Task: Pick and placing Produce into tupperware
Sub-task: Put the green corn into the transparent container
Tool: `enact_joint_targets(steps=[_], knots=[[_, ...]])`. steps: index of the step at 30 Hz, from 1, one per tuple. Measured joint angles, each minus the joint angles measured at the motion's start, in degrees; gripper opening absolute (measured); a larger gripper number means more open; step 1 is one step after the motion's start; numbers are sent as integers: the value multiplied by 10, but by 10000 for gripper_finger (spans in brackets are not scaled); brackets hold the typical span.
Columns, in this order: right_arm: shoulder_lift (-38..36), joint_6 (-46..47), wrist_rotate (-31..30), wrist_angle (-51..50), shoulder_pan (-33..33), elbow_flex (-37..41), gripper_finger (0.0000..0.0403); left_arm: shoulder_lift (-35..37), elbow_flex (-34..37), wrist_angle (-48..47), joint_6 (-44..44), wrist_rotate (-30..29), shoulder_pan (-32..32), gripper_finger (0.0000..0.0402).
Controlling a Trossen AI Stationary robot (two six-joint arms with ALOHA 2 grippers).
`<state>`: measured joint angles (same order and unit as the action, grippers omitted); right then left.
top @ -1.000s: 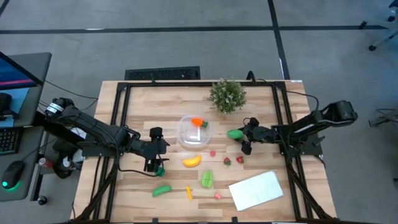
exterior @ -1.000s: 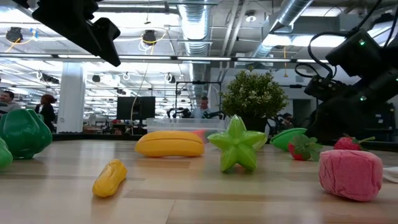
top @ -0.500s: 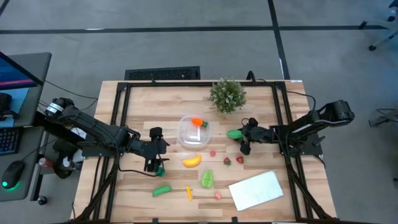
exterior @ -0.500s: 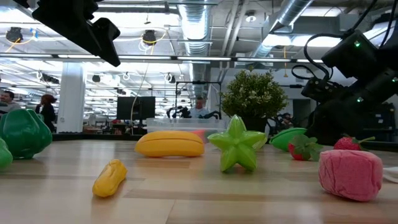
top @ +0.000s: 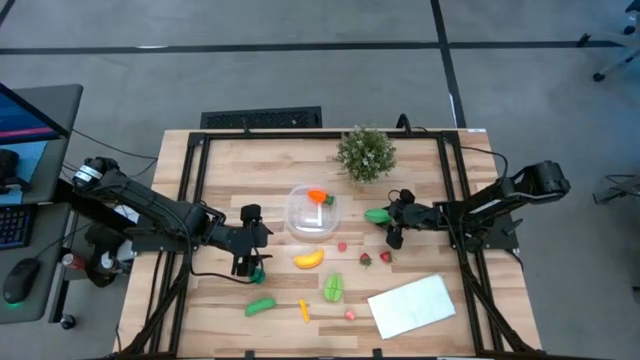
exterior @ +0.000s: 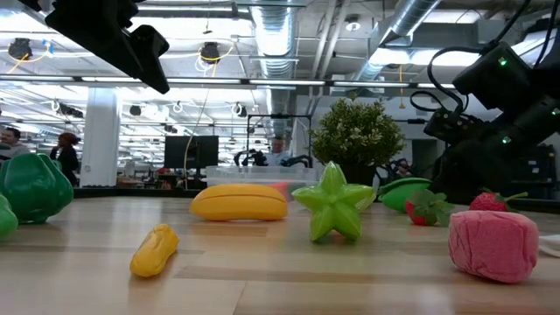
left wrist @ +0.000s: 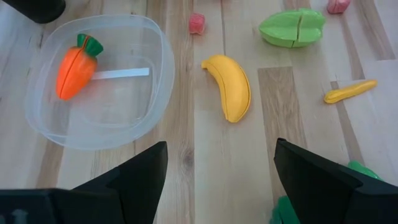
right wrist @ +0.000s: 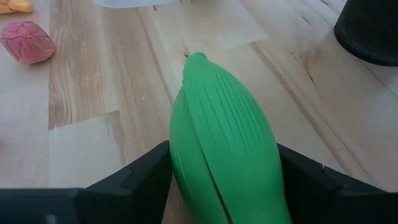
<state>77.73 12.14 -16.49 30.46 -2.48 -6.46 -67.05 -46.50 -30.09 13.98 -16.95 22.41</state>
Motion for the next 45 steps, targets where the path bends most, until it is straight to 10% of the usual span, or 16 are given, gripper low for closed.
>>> enact_joint_targets(steps=[45], knots=[[0, -93, 19, 0, -96, -163, 227, 0, 0, -4, -2, -2, 0, 284]])
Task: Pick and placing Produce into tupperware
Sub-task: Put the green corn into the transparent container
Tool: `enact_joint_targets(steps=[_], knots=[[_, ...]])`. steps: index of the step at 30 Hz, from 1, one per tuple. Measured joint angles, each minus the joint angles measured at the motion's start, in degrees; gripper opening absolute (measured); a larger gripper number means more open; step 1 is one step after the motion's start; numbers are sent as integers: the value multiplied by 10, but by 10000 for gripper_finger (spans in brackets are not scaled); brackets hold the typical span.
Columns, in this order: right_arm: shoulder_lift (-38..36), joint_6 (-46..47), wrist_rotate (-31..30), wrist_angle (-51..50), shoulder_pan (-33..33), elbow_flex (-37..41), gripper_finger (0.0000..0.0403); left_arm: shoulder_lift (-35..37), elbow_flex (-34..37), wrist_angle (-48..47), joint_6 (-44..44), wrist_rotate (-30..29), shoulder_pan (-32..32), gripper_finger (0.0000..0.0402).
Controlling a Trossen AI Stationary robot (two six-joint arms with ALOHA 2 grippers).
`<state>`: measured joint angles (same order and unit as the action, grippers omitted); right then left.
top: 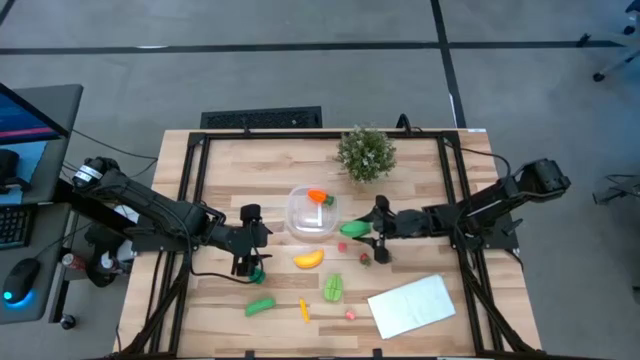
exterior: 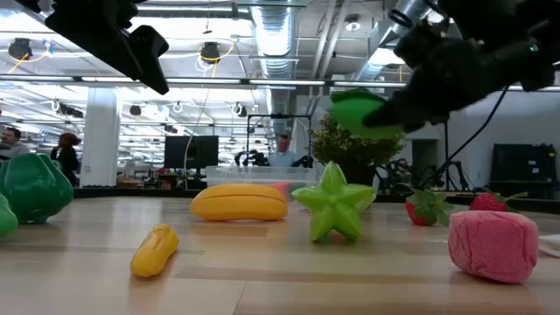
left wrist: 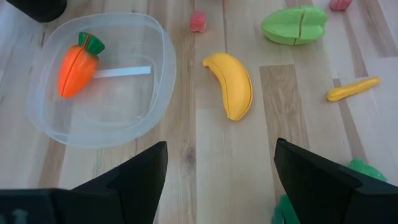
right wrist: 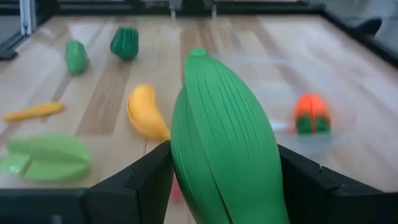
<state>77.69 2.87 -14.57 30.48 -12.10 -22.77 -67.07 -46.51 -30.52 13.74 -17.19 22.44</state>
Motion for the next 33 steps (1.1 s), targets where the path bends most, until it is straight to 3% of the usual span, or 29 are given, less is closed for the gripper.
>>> enact_joint_targets(steps=[11, 33], knots=[[26, -34, 11, 0, 17, -67, 228, 0, 0, 0, -7, 0, 0, 284], [284, -49, 12, 43, 90, -271, 228, 0, 0, -52, 41, 3, 23, 284]])
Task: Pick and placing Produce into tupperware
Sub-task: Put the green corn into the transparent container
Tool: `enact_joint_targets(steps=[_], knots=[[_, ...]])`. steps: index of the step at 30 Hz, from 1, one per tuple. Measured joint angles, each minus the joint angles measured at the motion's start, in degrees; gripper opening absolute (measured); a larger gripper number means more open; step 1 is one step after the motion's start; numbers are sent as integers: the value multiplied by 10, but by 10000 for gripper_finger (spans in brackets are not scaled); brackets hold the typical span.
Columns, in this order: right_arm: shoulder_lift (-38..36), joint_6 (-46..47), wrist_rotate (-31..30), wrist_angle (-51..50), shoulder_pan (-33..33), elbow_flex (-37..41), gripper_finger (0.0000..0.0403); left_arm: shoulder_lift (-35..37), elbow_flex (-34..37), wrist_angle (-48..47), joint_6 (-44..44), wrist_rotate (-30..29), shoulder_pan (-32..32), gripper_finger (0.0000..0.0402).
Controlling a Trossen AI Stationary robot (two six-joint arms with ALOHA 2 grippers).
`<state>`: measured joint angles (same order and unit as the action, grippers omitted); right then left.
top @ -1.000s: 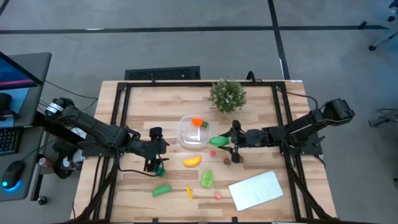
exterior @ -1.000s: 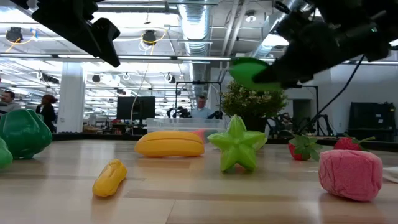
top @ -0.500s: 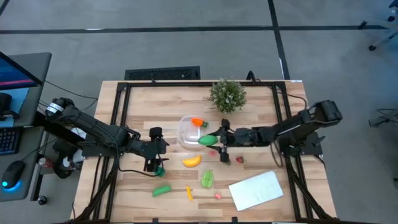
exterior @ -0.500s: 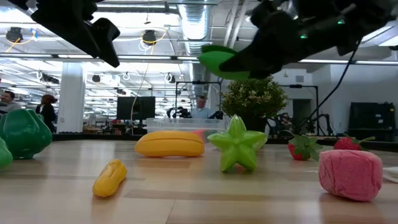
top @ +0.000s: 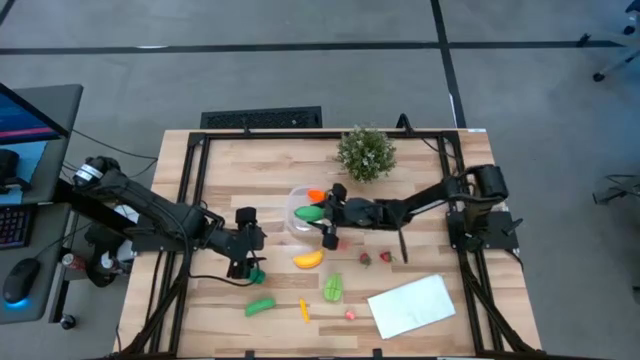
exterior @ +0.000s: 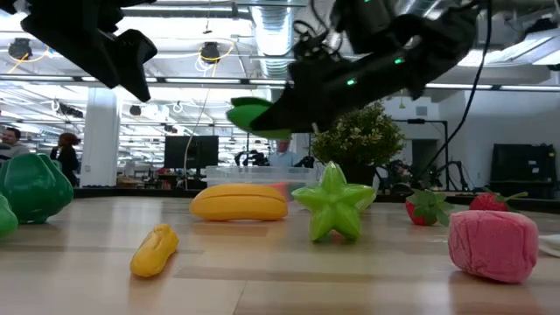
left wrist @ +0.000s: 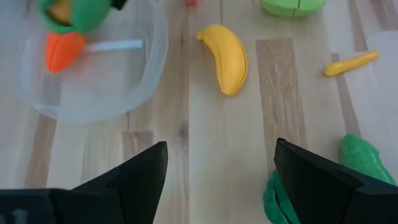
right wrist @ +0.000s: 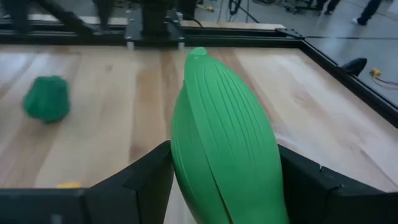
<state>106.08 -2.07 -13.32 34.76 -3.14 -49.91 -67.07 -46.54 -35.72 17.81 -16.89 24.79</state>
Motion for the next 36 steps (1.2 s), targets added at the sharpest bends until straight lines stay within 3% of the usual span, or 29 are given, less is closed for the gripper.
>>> enact_joint_targets(steps=[9, 19, 36], knots=[[33, 54, -3, -67, 28, -45, 227, 0, 0, -11, 20, -10, 20, 284], [32, 102, -47, -93, 29, -48, 226, 0, 0, -11, 20, -23, 23, 284], [76, 96, -48, -37, 30, -50, 229, 0, 0, -8, 29, -33, 23, 284]])
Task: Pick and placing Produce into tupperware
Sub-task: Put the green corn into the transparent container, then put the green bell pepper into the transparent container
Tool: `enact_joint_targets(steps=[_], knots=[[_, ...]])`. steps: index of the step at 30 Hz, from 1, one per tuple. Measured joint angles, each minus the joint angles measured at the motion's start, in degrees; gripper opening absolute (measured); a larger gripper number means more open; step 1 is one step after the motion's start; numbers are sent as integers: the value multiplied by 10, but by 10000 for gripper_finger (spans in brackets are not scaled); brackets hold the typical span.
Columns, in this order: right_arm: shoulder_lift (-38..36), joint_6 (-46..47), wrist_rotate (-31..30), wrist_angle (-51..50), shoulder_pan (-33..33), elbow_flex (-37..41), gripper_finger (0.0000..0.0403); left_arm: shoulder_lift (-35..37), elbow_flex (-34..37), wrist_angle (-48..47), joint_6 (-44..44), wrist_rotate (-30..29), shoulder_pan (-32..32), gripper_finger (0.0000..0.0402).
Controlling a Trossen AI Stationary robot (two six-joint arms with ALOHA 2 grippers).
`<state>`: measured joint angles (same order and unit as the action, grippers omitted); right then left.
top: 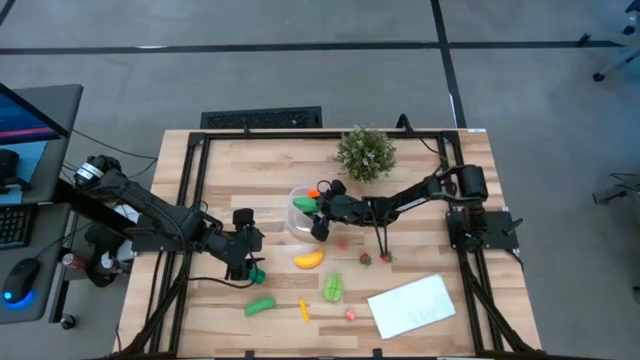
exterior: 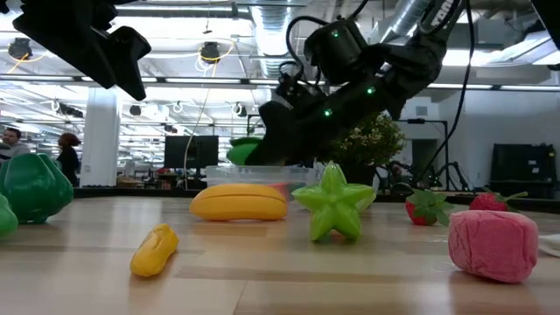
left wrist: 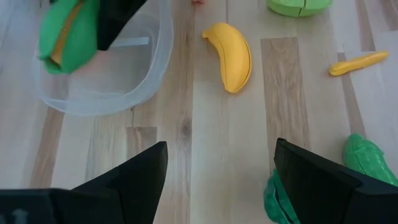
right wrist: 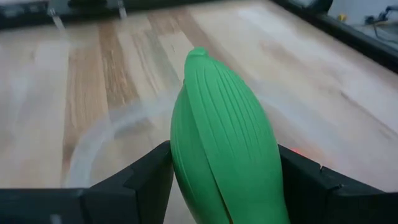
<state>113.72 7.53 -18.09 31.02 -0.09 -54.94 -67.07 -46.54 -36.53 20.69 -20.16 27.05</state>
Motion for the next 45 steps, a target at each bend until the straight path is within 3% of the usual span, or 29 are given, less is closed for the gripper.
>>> enact_joint_targets(steps=[24, 37, 45], knots=[[15, -34, 7, 7, 10, -2, 236, 0, 0, 0, 1, 1, 0, 284], [15, -36, 9, 13, 10, -2, 285, 0, 0, 0, 1, -1, 0, 284], [-15, -67, 18, 10, 4, -2, 287, 0, 0, 0, 2, -1, 0, 284]])
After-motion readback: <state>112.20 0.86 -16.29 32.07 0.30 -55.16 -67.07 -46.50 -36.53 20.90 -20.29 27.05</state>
